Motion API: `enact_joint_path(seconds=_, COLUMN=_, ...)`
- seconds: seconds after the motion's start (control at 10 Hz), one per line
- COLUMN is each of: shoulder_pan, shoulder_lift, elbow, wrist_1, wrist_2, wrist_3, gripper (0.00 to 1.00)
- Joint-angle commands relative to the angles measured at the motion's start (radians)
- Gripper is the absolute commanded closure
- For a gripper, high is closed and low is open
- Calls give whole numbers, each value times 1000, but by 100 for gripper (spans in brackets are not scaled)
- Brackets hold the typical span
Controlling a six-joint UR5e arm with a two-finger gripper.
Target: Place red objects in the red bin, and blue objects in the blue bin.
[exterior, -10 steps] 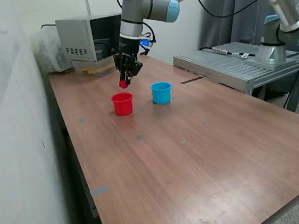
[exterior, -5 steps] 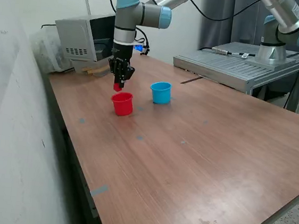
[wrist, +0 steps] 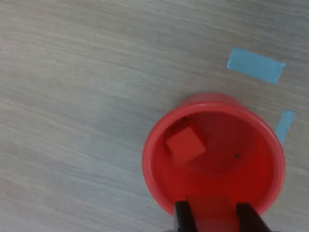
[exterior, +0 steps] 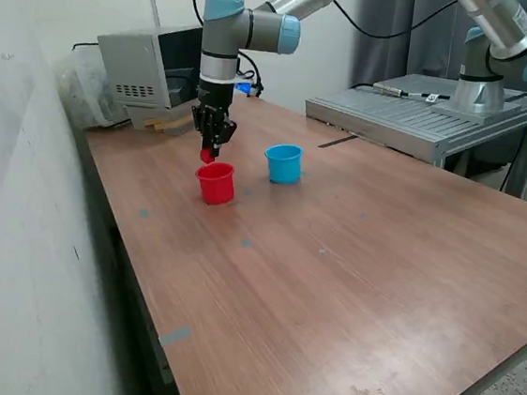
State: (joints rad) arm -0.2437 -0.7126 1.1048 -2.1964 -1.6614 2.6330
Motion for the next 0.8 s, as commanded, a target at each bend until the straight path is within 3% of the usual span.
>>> enact_joint_path(seconds=0.0, shoulder_pan=-5, shoulder_lift=1, elbow=1, wrist_1=0, wrist_2=-9, wrist_3=-2, gripper=100)
enact_joint_path(seconds=0.3, shoulder_pan=-8, shoulder_lift=1, elbow=9, wrist_1=3, wrist_2=-18, wrist_3=1, gripper=100)
enact_joint_path(seconds=0.4, shoulder_pan=-8, shoulder_lift=1, elbow=12, wrist_1=1, wrist_2=-18, wrist_3=4, gripper=0)
enact_joint_path(seconds=0.7, shoulder_pan=-5, shoulder_lift=1, elbow=12, wrist_1=3, wrist_2=-15, wrist_3=4, gripper=0)
